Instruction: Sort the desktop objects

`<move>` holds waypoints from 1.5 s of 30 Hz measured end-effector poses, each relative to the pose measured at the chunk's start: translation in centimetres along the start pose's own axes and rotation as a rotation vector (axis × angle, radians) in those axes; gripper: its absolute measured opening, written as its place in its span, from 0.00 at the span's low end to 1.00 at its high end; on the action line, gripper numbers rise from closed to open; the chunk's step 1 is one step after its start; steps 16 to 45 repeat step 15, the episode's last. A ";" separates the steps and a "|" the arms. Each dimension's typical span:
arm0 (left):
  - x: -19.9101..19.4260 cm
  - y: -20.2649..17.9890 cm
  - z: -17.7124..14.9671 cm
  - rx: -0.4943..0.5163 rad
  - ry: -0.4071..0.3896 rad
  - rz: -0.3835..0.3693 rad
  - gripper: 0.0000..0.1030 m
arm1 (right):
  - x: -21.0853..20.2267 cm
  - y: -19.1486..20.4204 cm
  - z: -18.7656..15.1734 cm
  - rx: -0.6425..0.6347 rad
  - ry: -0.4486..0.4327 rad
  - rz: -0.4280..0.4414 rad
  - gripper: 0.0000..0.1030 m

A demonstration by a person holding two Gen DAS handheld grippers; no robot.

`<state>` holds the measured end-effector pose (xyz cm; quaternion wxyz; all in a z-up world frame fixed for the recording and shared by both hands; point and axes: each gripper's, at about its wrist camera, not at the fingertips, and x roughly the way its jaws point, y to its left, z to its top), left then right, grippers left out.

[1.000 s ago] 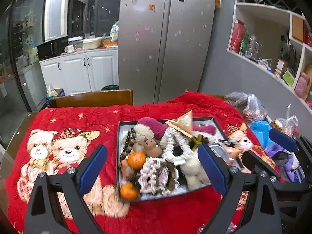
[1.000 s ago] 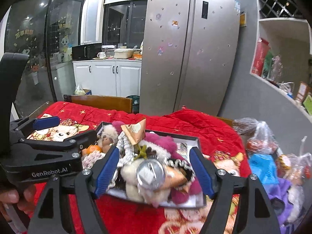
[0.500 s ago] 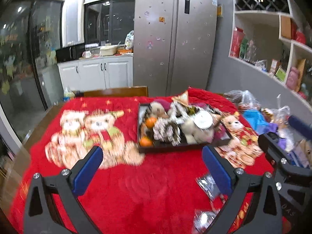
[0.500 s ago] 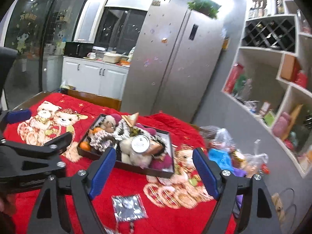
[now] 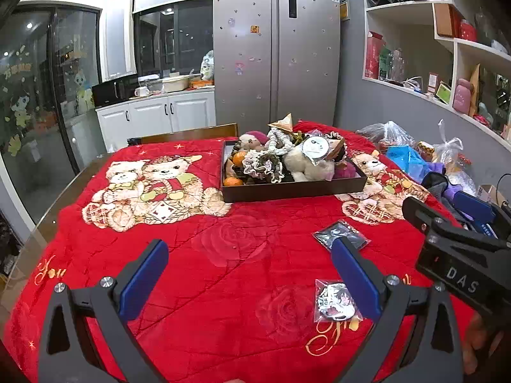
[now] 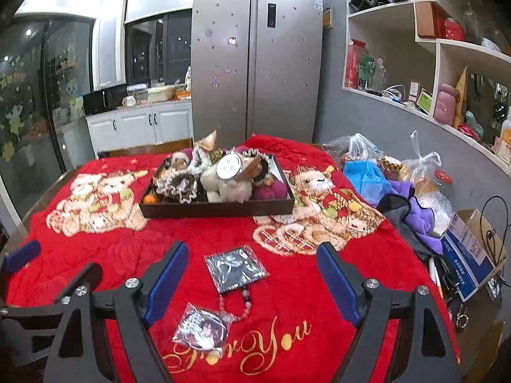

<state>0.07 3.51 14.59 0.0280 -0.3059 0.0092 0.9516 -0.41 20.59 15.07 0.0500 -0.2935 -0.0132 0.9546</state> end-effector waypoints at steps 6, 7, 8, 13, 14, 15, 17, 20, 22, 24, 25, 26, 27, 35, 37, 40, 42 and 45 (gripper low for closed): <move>0.7 0.5 0.1 -0.020 0.026 -0.013 1.00 | 0.2 0.1 -0.6 -0.008 0.009 -0.002 0.82; 1.0 0.6 0.1 -0.022 0.031 -0.010 1.00 | 0.2 0.3 -0.7 -0.016 0.009 -0.004 0.82; 1.1 0.7 0.1 -0.022 0.035 -0.009 1.00 | 0.2 0.3 -0.8 -0.021 0.008 -0.008 0.82; 1.4 1.2 0.0 -0.031 0.040 -0.013 1.00 | 0.4 0.7 -1.1 -0.030 0.004 -0.003 0.82; 1.4 1.2 0.0 -0.032 0.039 -0.014 1.00 | 0.5 0.7 -1.1 -0.028 0.006 0.003 0.82; 1.4 1.2 0.0 -0.031 0.036 -0.013 1.00 | 0.5 0.7 -1.1 -0.028 0.008 0.006 0.82; 1.4 1.2 0.0 -0.031 0.036 -0.013 1.00 | 0.5 0.7 -1.1 -0.028 0.008 0.006 0.82; 1.4 1.2 0.0 -0.031 0.036 -0.013 1.00 | 0.5 0.7 -1.1 -0.028 0.008 0.006 0.82; 1.4 1.2 0.0 -0.031 0.036 -0.013 1.00 | 0.5 0.7 -1.1 -0.028 0.008 0.006 0.82; 1.4 1.2 0.0 -0.031 0.036 -0.013 1.00 | 0.5 0.7 -1.1 -0.028 0.008 0.006 0.82; 1.4 1.2 0.0 -0.031 0.036 -0.013 1.00 | 0.5 0.7 -1.1 -0.028 0.008 0.006 0.82; 1.4 1.2 0.0 -0.031 0.036 -0.013 1.00 | 0.5 0.7 -1.1 -0.028 0.008 0.006 0.82; 1.4 1.2 0.0 -0.031 0.036 -0.013 1.00 | 0.5 0.7 -1.1 -0.028 0.008 0.006 0.82; 1.4 1.2 0.0 -0.031 0.036 -0.013 1.00 | 0.5 0.7 -1.1 -0.028 0.008 0.006 0.82; 1.4 1.2 0.0 -0.031 0.036 -0.013 1.00 | 0.5 0.7 -1.1 -0.028 0.008 0.006 0.82; 1.4 1.2 0.0 -0.031 0.036 -0.013 1.00 | 0.5 0.7 -1.1 -0.028 0.008 0.006 0.82; 1.4 1.2 0.0 -0.031 0.036 -0.013 1.00 | 0.5 0.7 -1.1 -0.028 0.008 0.006 0.82; 1.4 1.2 0.0 -0.031 0.036 -0.013 1.00 | 0.5 0.7 -1.1 -0.028 0.008 0.006 0.82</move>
